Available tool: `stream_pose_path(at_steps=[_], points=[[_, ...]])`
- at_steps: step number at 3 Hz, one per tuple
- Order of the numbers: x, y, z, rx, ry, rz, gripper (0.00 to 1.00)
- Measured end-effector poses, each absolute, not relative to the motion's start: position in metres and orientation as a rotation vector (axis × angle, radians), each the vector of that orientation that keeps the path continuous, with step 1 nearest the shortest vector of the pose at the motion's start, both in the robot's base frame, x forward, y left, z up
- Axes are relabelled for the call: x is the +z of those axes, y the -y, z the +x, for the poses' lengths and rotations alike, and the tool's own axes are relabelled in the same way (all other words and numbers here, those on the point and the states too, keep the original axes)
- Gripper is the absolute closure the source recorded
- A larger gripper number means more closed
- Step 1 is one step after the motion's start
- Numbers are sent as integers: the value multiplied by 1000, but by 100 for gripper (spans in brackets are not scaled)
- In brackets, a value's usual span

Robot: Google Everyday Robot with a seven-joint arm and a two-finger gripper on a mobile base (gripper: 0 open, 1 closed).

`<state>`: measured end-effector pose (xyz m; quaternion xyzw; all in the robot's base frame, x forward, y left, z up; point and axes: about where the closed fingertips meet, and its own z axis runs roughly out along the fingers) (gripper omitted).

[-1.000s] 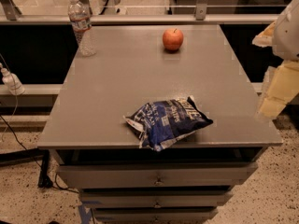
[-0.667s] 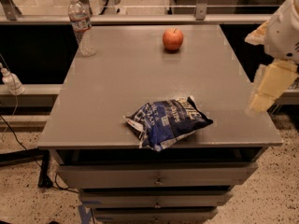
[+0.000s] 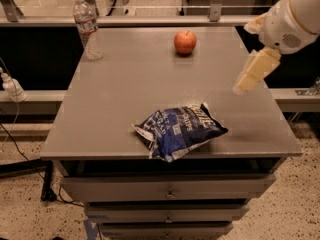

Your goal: Knock water bottle over

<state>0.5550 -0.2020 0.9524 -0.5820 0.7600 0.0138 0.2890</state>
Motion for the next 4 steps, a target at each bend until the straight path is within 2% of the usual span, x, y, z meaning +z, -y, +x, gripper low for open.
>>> stream_pose_path(at_steps=[1,2,3,4], points=[[953,199,612,94,-1963,-1393,0],[953,199,612,94,-1963,-1393,0],[948,172,620,196,-1890,-1361,0],[941,116,640,374,-1761,-1284,0]])
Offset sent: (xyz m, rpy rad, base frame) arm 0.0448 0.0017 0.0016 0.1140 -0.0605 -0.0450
